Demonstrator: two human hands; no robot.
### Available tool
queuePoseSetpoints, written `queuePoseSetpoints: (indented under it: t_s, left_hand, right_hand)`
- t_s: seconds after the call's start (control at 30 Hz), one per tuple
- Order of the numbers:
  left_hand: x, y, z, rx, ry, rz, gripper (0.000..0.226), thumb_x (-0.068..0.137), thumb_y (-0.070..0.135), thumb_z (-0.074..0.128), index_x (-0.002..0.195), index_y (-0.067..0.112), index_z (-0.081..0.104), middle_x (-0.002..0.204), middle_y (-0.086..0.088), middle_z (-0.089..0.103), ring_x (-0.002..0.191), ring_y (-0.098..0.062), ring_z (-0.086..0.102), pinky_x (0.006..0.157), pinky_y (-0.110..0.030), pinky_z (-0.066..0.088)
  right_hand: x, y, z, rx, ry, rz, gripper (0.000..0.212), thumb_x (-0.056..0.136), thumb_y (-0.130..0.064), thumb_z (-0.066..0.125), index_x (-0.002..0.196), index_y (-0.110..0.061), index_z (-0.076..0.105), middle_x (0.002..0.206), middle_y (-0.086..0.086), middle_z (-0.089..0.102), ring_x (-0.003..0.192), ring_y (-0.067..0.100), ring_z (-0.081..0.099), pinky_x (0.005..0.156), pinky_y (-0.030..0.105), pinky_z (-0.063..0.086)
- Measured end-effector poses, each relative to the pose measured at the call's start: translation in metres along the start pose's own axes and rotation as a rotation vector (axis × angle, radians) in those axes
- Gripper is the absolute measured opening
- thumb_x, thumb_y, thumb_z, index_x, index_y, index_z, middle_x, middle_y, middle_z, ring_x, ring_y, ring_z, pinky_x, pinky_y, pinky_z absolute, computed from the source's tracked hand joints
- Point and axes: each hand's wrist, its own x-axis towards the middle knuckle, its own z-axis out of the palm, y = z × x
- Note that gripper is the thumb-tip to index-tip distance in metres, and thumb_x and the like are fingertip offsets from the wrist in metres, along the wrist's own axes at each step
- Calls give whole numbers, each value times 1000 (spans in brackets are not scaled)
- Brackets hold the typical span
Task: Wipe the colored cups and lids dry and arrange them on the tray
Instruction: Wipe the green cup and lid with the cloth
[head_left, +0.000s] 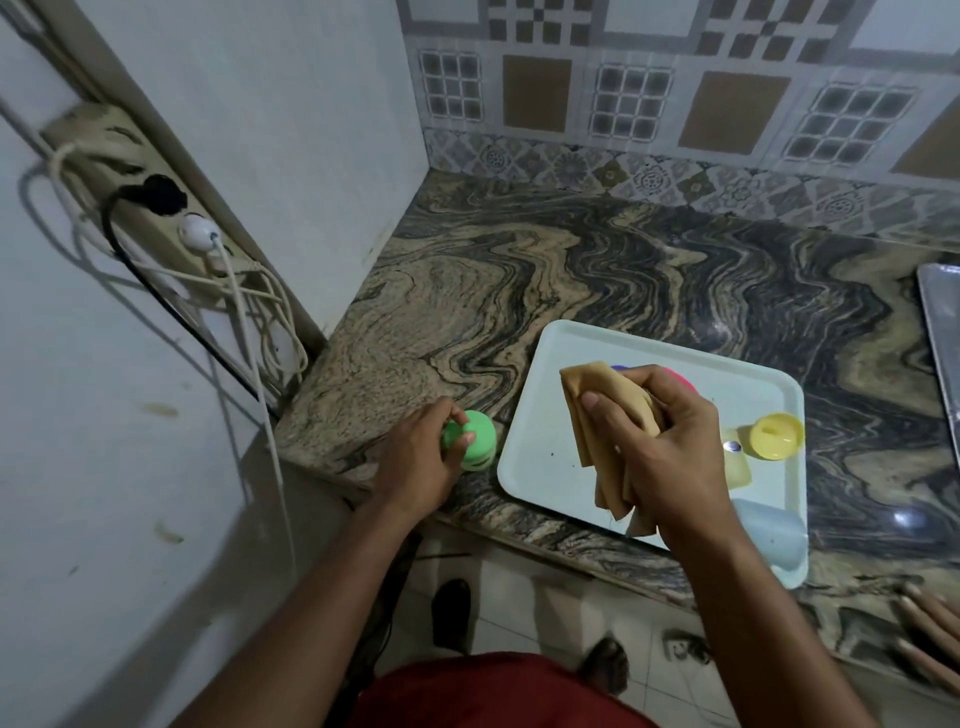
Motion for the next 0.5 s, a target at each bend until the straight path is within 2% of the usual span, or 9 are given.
queuePoseSetpoints:
  t_s: [0.07, 0.2, 0.4, 0.5]
  left_hand:
    - [1, -2, 3, 20, 4, 15, 28, 97, 49, 58, 100, 21, 61, 97, -3, 72, 88, -30, 64, 67, -41, 49]
    - [3, -5, 5, 28, -2, 8, 21, 99, 42, 63, 102, 21, 60, 97, -4, 71, 89, -32, 64, 67, -41, 50]
    - [3, -1, 5, 34, -23, -19, 17, 98, 34, 70, 104, 20, 63, 99, -3, 71, 90, -29, 63, 63, -35, 41]
    - [1, -2, 5, -6, -47, -11, 24, 97, 46, 66, 104, 23, 62, 103, 0, 72, 90, -27, 65, 65, -40, 52]
  right_hand:
    - [0, 2, -1, 0, 2, -3, 10, 95, -6, 78, 93, -12, 70, 68, -1, 65, 40, 22, 62, 35, 37, 53]
    - [-1, 8, -4, 3, 10, -5, 10, 95, -6, 78, 93, -11, 69, 77, 21, 64, 38, 23, 59, 38, 34, 52]
    - [-3, 18, -8, -19, 9, -1, 13, 94, -14, 82, 92, -22, 71, 75, 13, 67, 49, 30, 62, 45, 48, 59]
    - [-2, 19, -10, -20, 11, -6, 14, 94, -15, 82, 92, -23, 71, 76, 12, 67, 54, 30, 62, 47, 50, 60]
